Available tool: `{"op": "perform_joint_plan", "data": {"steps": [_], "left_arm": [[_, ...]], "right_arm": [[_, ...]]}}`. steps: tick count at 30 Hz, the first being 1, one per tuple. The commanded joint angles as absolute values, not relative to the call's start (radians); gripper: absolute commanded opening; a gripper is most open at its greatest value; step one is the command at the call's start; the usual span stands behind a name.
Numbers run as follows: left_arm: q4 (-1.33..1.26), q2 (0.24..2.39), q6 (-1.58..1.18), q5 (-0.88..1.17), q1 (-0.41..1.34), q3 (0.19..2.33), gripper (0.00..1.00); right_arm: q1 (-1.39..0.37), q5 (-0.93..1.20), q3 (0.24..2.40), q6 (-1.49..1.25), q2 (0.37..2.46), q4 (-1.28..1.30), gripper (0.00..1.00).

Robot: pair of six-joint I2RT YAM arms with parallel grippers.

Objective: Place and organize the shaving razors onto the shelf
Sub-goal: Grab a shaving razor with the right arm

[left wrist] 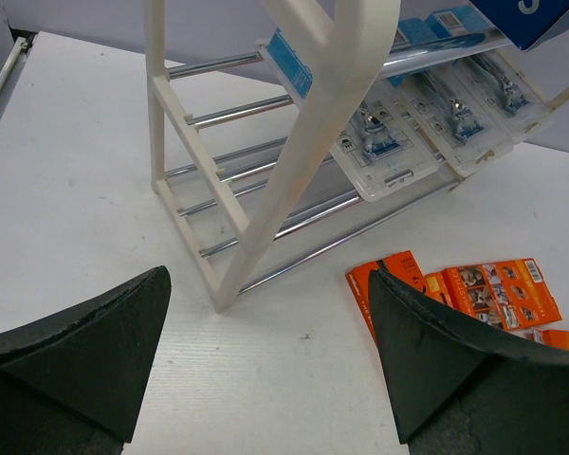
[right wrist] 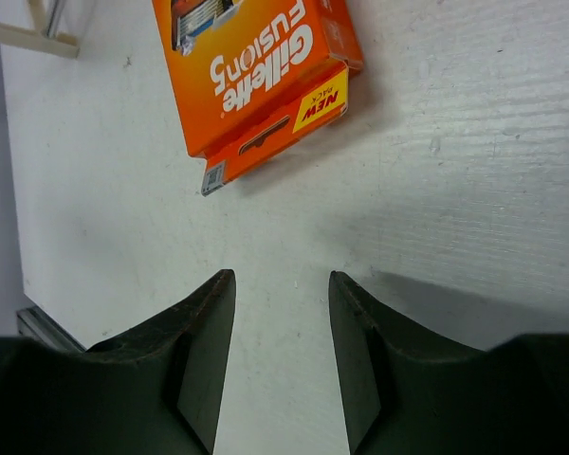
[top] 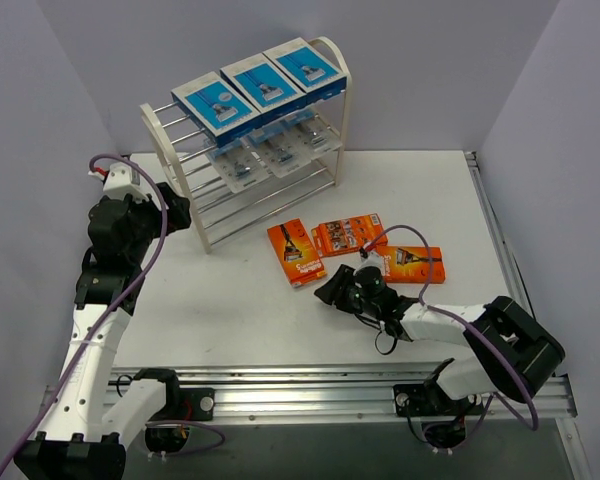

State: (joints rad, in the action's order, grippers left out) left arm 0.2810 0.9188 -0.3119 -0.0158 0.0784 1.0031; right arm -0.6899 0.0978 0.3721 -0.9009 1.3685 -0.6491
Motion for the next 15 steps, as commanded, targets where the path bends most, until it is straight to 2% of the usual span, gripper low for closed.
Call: {"op": "perform_joint_plan", "data": {"steps": [1, 15], "left_arm": [[0.232, 0.911, -0.322, 0.0, 0.08, 1.003, 0.94], [0.229, 0.919, -0.321, 0.0, 0.098, 1.0, 0.94]], "right_arm": [[-0.704, 0.014, 0.354, -1.081, 1.373, -0.834, 0.4], [-0.732, -0.086, 0.313, -1.219, 1.543, -1.046, 0.47]]}}
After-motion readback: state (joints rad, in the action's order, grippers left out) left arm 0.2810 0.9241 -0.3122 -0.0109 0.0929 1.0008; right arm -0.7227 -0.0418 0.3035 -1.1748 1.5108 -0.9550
